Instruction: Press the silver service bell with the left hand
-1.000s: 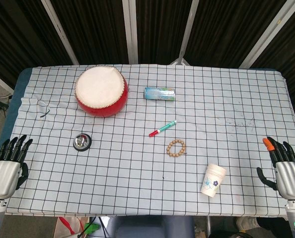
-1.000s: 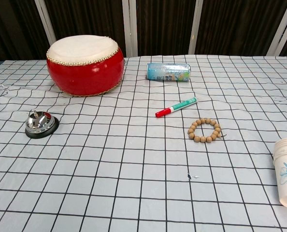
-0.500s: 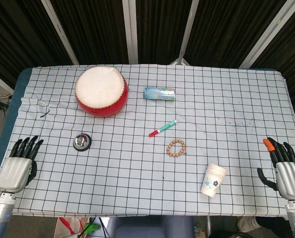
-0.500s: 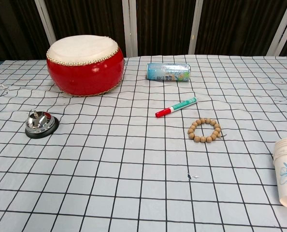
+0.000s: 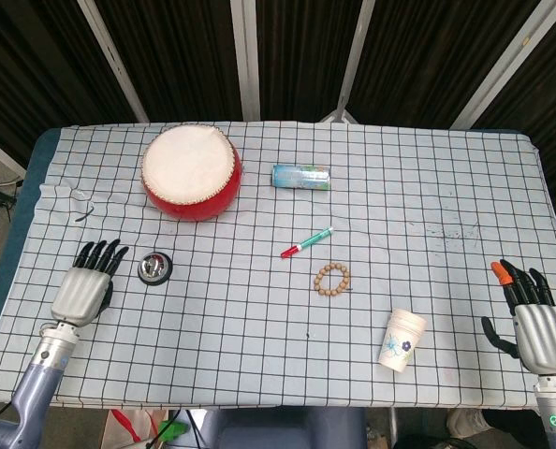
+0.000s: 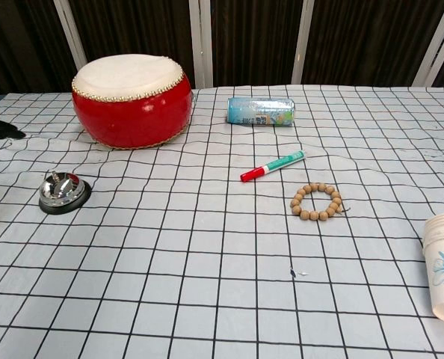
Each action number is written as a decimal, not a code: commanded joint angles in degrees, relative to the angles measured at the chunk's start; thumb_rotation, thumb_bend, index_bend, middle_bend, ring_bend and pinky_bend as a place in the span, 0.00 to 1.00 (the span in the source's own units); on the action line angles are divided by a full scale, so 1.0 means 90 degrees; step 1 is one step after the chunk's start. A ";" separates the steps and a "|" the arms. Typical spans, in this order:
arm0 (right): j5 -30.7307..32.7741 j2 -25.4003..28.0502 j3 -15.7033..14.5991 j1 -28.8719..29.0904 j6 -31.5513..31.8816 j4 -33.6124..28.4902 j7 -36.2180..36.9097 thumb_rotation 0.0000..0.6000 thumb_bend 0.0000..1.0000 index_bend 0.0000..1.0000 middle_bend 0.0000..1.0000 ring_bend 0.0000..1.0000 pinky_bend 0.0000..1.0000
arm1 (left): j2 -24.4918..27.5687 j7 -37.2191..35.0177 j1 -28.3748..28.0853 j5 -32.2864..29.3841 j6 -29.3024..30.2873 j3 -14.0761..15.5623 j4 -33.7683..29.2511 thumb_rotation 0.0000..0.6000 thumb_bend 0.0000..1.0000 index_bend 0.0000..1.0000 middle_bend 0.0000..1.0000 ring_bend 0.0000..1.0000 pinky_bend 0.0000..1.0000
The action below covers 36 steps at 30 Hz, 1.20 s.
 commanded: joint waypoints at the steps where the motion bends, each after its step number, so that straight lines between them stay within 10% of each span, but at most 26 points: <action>1: 0.0013 -0.0002 0.0002 -0.0001 -0.0003 -0.0003 -0.0002 1.00 0.40 0.04 0.08 0.12 0.04 | -0.0252 -0.0009 -0.0209 -0.0036 -0.0185 -0.0085 0.0270 1.00 1.00 0.00 0.00 0.00 0.00; 36: -0.0031 0.0060 -0.0008 -0.0011 0.0028 -0.0019 0.0186 1.00 0.40 0.04 0.08 0.12 0.04 | -0.1902 0.0791 -0.1326 -0.1202 -0.1393 -0.0100 0.2200 1.00 1.00 0.00 0.00 0.00 0.00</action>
